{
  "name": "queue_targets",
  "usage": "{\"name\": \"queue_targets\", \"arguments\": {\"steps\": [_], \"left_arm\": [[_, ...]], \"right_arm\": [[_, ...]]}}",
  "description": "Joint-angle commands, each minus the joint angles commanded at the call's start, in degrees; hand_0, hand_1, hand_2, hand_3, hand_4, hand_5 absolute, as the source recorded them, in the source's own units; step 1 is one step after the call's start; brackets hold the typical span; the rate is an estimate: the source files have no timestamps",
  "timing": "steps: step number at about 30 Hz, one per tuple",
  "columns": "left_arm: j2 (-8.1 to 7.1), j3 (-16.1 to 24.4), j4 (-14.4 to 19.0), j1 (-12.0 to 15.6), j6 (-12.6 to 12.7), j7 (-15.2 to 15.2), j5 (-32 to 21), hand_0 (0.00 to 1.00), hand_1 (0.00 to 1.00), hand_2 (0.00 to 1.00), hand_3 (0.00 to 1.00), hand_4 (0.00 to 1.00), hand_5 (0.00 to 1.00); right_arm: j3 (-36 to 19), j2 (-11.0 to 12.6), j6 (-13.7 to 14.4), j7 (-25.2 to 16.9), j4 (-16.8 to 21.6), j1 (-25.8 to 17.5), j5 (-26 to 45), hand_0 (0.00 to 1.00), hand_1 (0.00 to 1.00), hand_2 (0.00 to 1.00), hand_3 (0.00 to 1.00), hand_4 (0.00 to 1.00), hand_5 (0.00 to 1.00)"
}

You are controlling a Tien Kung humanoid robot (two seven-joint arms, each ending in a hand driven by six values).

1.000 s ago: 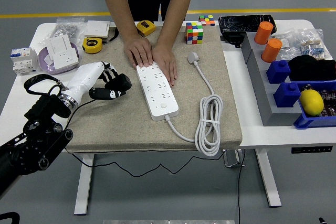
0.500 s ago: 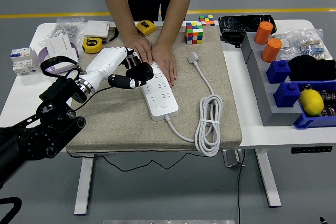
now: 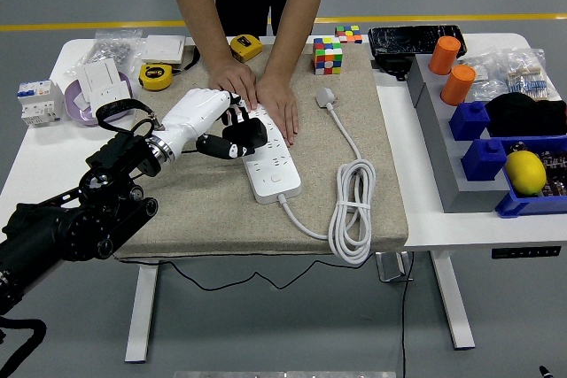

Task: Pick up the plug,place it near the board,insert it into the board,press the button

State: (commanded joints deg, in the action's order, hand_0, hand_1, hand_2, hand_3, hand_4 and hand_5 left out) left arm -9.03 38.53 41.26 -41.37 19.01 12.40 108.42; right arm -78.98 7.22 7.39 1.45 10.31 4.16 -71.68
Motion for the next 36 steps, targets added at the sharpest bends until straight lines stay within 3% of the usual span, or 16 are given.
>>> {"name": "queue_targets", "arguments": {"steps": [16, 36], "left_arm": [[1.13, -0.3, -5.3, -1.1, 1.1, 0.4, 1.0, 0.425, 0.419, 0.411, 0.438, 0.621, 0.164], [1.84, -0.3, -6.6, -1.1, 1.3, 0.4, 1.1, 0.425, 0.425, 0.413, 0.438, 0.624, 0.166]], "right_arm": [[0.0, 0.0, 0.0, 0.0, 0.0, 0.2, 0.0, 0.998, 0.905, 0.841, 0.856, 0.998, 0.958], [0.0, 0.1, -0.1, 0.1, 0.0, 0.3, -0.3, 0.998, 0.905, 0.841, 0.855, 0.998, 0.951]]}}
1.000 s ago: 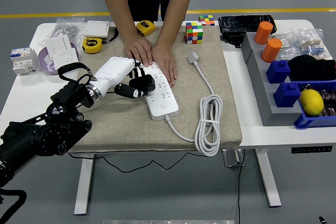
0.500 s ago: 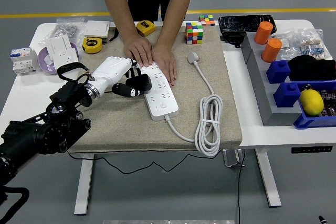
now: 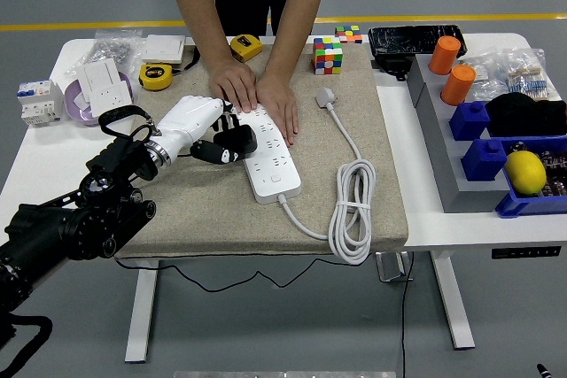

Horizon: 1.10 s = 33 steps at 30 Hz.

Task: Pick up the plug,place it near the board,insert it into the board,press the button

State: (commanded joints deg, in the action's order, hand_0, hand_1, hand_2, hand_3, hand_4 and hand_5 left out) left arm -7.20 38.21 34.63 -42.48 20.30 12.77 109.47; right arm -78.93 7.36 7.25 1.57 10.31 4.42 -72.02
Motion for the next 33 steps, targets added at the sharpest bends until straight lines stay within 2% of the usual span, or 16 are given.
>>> {"name": "queue_targets", "arguments": {"steps": [17, 33], "left_arm": [[0.43, -0.4, 0.1, 0.4, 0.2, 0.0, 0.2, 0.424, 0.427, 0.413, 0.439, 0.624, 0.166], [0.16, -1.2, 0.0, 0.0, -0.3, -0.3, 0.8, 0.426, 0.44, 0.432, 0.456, 0.624, 0.168]], "right_arm": [[0.1, 0.1, 0.0, 0.0, 0.0, -0.2, -0.1, 0.998, 0.905, 0.841, 0.855, 0.998, 0.95], [0.0, 0.1, -0.1, -0.1, 0.0, 0.0, 0.1, 0.998, 0.905, 0.841, 0.854, 0.998, 0.948]]}}
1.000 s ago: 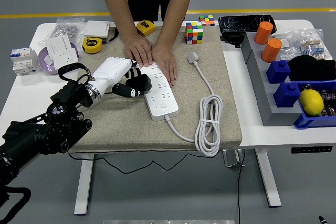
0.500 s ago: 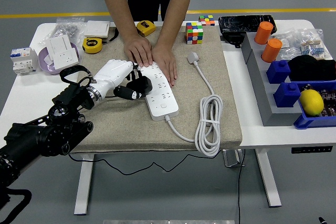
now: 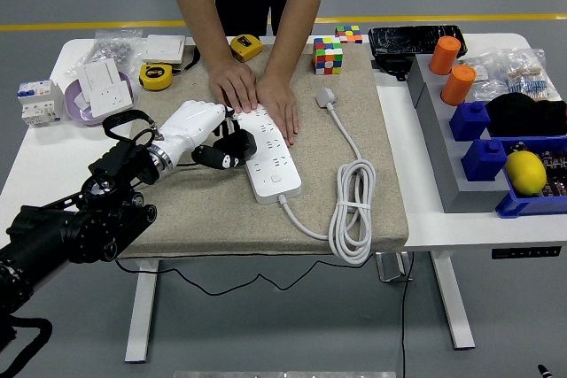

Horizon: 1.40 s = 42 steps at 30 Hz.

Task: Pick up the plug,place it near the board,insert it into the board,press the button

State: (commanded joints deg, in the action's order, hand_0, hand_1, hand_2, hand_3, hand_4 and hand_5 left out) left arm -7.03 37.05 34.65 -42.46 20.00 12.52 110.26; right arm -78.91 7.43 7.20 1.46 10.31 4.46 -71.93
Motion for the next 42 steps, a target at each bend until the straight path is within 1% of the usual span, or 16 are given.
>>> {"name": "queue_targets", "arguments": {"steps": [2, 3, 8, 9, 14, 15, 20, 21, 26, 27, 30, 32, 33, 38, 39, 42], "left_arm": [[-0.04, -0.1, 0.0, 0.0, -0.2, -0.1, 0.1, 0.426, 0.44, 0.432, 0.456, 0.624, 0.168], [-0.07, -0.1, 0.0, 0.0, -0.4, -0.1, 0.2, 0.494, 0.552, 0.523, 0.537, 0.7, 0.182], [-0.23, -0.4, 0.0, 0.0, -1.7, -0.4, 0.3, 0.494, 0.552, 0.523, 0.537, 0.7, 0.182], [-0.26, -0.4, 0.0, 0.0, -1.9, -0.4, 0.3, 0.597, 0.718, 0.644, 0.578, 0.881, 0.27], [-0.34, -0.4, 0.1, 0.0, -2.4, -0.4, 0.3, 0.597, 0.718, 0.644, 0.578, 0.881, 0.27], [-0.34, -0.4, 0.1, 0.0, -2.4, -0.4, 0.4, 0.654, 0.759, 0.71, 0.623, 0.925, 0.296], [-0.38, -0.5, 0.2, 0.0, -2.4, -0.4, 0.4, 0.654, 0.759, 0.71, 0.623, 0.925, 0.296], [-0.4, -0.6, 0.2, 0.0, -2.4, -0.4, 0.4, 0.687, 0.79, 0.738, 0.692, 0.954, 0.324], [-0.48, -0.8, 0.4, 0.1, -2.7, -0.3, 0.1, 0.687, 0.79, 0.738, 0.692, 0.954, 0.324], [-0.55, -0.9, 0.6, 0.2, -2.8, -0.2, 0.0, 0.737, 0.835, 0.775, 0.76, 0.998, 0.39], [-0.7, -0.9, 0.8, 0.3, -3.4, 0.1, -0.6, 0.737, 0.835, 0.775, 0.76, 0.998, 0.39], [-0.82, -0.8, 1.1, 0.4, -4.3, 0.4, -1.3, 0.737, 0.835, 0.775, 0.76, 0.998, 0.39], [-0.88, -0.7, 1.2, 0.4, -4.7, 0.6, -1.8, 0.808, 0.915, 0.852, 0.849, 0.998, 0.691], [-1.3, 0.6, 2.5, 0.5, -6.7, 1.8, -4.1, 0.808, 0.915, 0.852, 0.849, 0.998, 0.691], [-1.32, 1.2, 2.7, 0.6, -7.0, 2.1, -4.5, 0.911, 0.998, 0.949, 0.925, 0.998, 0.998], [-1.35, 3.1, 3.2, 0.8, -7.6, 3.0, -5.9, 0.911, 0.998, 0.949, 0.925, 0.998, 0.998]], "right_arm": [[-0.1, 0.0, 0.0, 0.0, 0.0, 0.0, 0.0, 0.998, 0.905, 0.841, 0.854, 0.998, 0.948], [-0.1, 0.0, -0.1, 0.0, 0.0, 0.0, 0.0, 0.998, 0.905, 0.841, 0.855, 0.998, 0.948], [-0.6, -0.1, -0.3, 0.3, 0.0, -0.1, -0.4, 0.998, 0.905, 0.841, 0.855, 0.998, 0.948], [-0.7, -0.1, -0.3, 0.3, 0.0, -0.1, -0.5, 0.998, 0.913, 0.841, 0.855, 0.998, 0.947], [-0.6, -0.1, -0.3, 0.3, 0.0, -0.2, -0.4, 0.998, 0.913, 0.841, 0.855, 0.998, 0.947], [-0.6, -0.1, -0.3, 0.3, 0.0, -0.2, -0.5, 0.998, 0.913, 0.841, 0.855, 0.998, 0.947], [-0.5, -0.1, -0.3, 0.2, 0.0, -0.1, -0.3, 0.998, 0.913, 0.841, 0.855, 0.998, 0.947], [-0.5, -0.1, -0.3, 0.2, 0.0, -0.1, -0.2, 0.998, 0.913, 0.84, 0.856, 0.998, 0.947], [-0.5, 0.0, -0.3, 0.3, 0.0, -0.3, -0.2, 0.998, 0.913, 0.84, 0.856, 0.998, 0.947], [-0.5, 0.0, -0.3, 0.3, 0.0, -0.3, -0.3, 0.998, 0.913, 0.841, 0.856, 0.998, 0.946], [-0.4, 0.0, -0.4, 0.3, 0.0, -0.4, -0.1, 0.998, 0.913, 0.841, 0.856, 0.998, 0.946], [-0.2, -0.1, -0.4, 0.2, 0.0, -0.4, 0.1, 0.998, 0.913, 0.841, 0.856, 0.998, 0.946], [-0.2, -0.1, -0.4, 0.2, 0.0, -0.5, 0.1, 0.998, 0.916, 0.841, 0.858, 0.998, 0.947], [0.0, -0.1, -0.4, 0.1, 0.0, -0.5, 0.3, 0.998, 0.916, 0.841, 0.858, 0.998, 0.947], [0.0, -0.1, -0.4, 0.1, 0.0, -0.4, 0.3, 0.998, 0.919, 0.839, 0.857, 0.998, 0.949], [0.1, -0.1, -0.4, 0.0, 0.0, -0.4, 0.4, 0.998, 0.919, 0.839, 0.857, 0.998, 0.949]]}}
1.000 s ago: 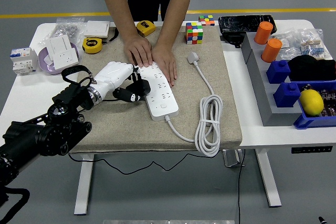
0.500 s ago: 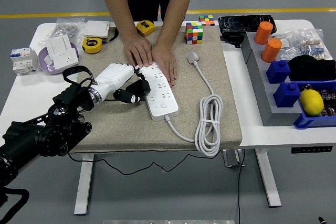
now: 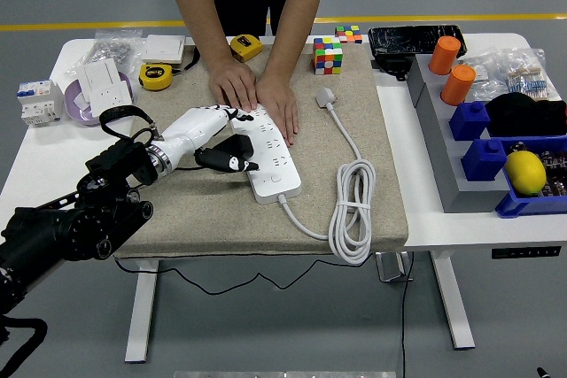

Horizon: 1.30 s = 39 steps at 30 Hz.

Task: Pick up the plug,place it near the board,insert it into the board,press the button

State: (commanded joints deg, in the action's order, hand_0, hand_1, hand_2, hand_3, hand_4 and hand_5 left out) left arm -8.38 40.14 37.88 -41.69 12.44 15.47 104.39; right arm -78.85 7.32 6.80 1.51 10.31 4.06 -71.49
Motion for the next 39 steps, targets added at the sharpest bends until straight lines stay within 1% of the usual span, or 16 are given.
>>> {"name": "queue_targets", "arguments": {"steps": [2, 3, 5, 7, 8, 9, 11, 13, 14, 16, 20, 22, 23, 26, 29, 39], "left_arm": [[-0.16, 1.9, 0.9, 0.3, -0.1, 0.4, -0.7, 0.911, 0.998, 0.949, 0.925, 0.998, 0.998], [-0.22, 2.7, 1.4, 0.5, -0.2, 0.5, -0.8, 0.971, 0.998, 0.998, 0.957, 0.998, 0.998], [-0.41, 5.8, 3.4, 1.6, 0.0, 0.4, -1.3, 0.971, 0.998, 0.998, 0.957, 0.998, 0.998], [-0.61, 9.3, 6.0, 3.3, 1.0, 0.2, -2.4, 0.971, 0.998, 0.998, 0.957, 0.998, 0.998], [-0.69, 11.4, 7.8, 4.6, 1.9, -0.3, -3.3, 0.971, 0.998, 0.998, 0.957, 0.998, 0.998], [-0.71, 13.7, 9.8, 6.0, 3.2, -0.6, -4.4, 0.967, 0.998, 0.972, 0.936, 0.998, 0.998], [-0.67, 17.2, 13.4, 8.7, 5.1, -1.0, -7.0, 0.967, 0.998, 0.972, 0.936, 0.998, 0.998], [-0.66, 20.0, 17.1, 11.3, 5.5, -1.5, -9.6, 0.967, 0.998, 0.972, 0.936, 0.998, 0.998], [-0.79, 21.2, 19.6, 13.2, 5.2, -1.8, -11.7, 0.967, 0.998, 0.972, 0.936, 0.998, 0.998], [-1.04, 22.1, 23.0, 15.8, 4.5, -2.3, -15.0, 0.941, 0.986, 0.969, 0.928, 0.998, 0.998], [-1.93, 22.3, 29.3, 21.2, 1.2, -4.3, -23.1, 0.941, 0.986, 0.969, 0.928, 0.998, 0.998], [-2.89, 21.4, 32.7, 24.4, -1.4, -5.9, -27.5, 0.948, 0.987, 0.964, 0.926, 0.998, 0.998], [-3.15, 21.2, 33.6, 25.3, -2.1, -6.3, -28.9, 0.948, 0.987, 0.964, 0.926, 0.998, 0.998], [-4.01, 20.7, 34.9, 27.7, -3.7, -7.0, -29.1, 0.948, 0.987, 0.964, 0.926, 0.998, 0.998], [-4.46, 20.4, 33.9, 28.5, -4.7, -7.5, -27.5, 0.956, 0.987, 0.951, 0.917, 0.998, 0.998], [-5.3, 17.6, 31.3, 27.8, -5.2, -7.5, -21.0, 0.966, 0.976, 0.932, 0.906, 0.998, 0.998]], "right_arm": [[0.0, 0.0, 0.0, 0.0, 0.0, 0.1, 0.1, 0.998, 0.919, 0.839, 0.857, 0.998, 0.949], [0.0, 0.0, 0.0, 0.0, 0.0, 0.1, 0.1, 0.998, 0.918, 0.839, 0.858, 0.998, 0.95], [-0.1, -0.1, 0.0, -0.1, 0.0, 0.1, 0.2, 0.998, 0.918, 0.839, 0.858, 0.998, 0.95], [-0.2, -0.2, 0.1, -0.2, 0.0, 0.2, 0.3, 0.998, 0.918, 0.839, 0.858, 0.998, 0.95], [-0.3, -0.2, 0.1, -0.2, 0.0, 0.1, 0.3, 0.998, 0.918, 0.839, 0.858, 0.998, 0.95], [-0.3, -0.2, 0.1, -0.2, 0.0, 0.1, 0.3, 0.998, 0.917, 0.838, 0.857, 0.998, 0.951], [-0.6, -0.3, 0.1, -0.2, 0.0, -0.1, 0.3, 0.998, 0.917, 0.838, 0.857, 0.998, 0.951], [-0.8, -0.4, 0.1, -0.2, 0.0, -0.3, 0.3, 0.998, 0.917, 0.838, 0.857, 0.998, 0.951], [-1.0, -0.4, 0.1, -0.2, 0.0, -0.5, 0.2, 0.998, 0.917, 0.838, 0.857, 0.998, 0.951], [-1.1, -0.5, 0.1, -0.1, 0.0, -0.7, 0.3, 0.998, 0.916, 0.838, 0.856, 0.998, 0.955], [-1.0, -0.7, 0.2, -0.5, 0.0, -0.7, 1.0, 0.998, 0.916, 0.838, 0.856, 0.998, 0.955], [-0.9, -0.7, 0.2, -0.7, 0.0, -0.6, 1.3, 0.998, 0.915, 0.837, 0.857, 0.998, 0.958], [-0.9, -0.7, 0.2, -0.7, 0.0, -0.6, 1.4, 0.998, 0.915, 0.837, 0.857, 0.998, 0.958], [-1.1, -0.8, 0.3, -0.7, 0.0, -0.8, 1.4, 0.998, 0.915, 0.837, 0.857, 0.998, 0.958], [-1.3, -0.9, 0.3, -0.6, 0.0, -1.0, 1.3, 0.998, 0.914, 0.836, 0.857, 0.998, 0.964], [-1.0, -1.1, 0.1, -0.8, 0.0, -0.8, 1.8, 0.998, 0.91, 0.831, 0.857, 0.998, 0.97]]}}
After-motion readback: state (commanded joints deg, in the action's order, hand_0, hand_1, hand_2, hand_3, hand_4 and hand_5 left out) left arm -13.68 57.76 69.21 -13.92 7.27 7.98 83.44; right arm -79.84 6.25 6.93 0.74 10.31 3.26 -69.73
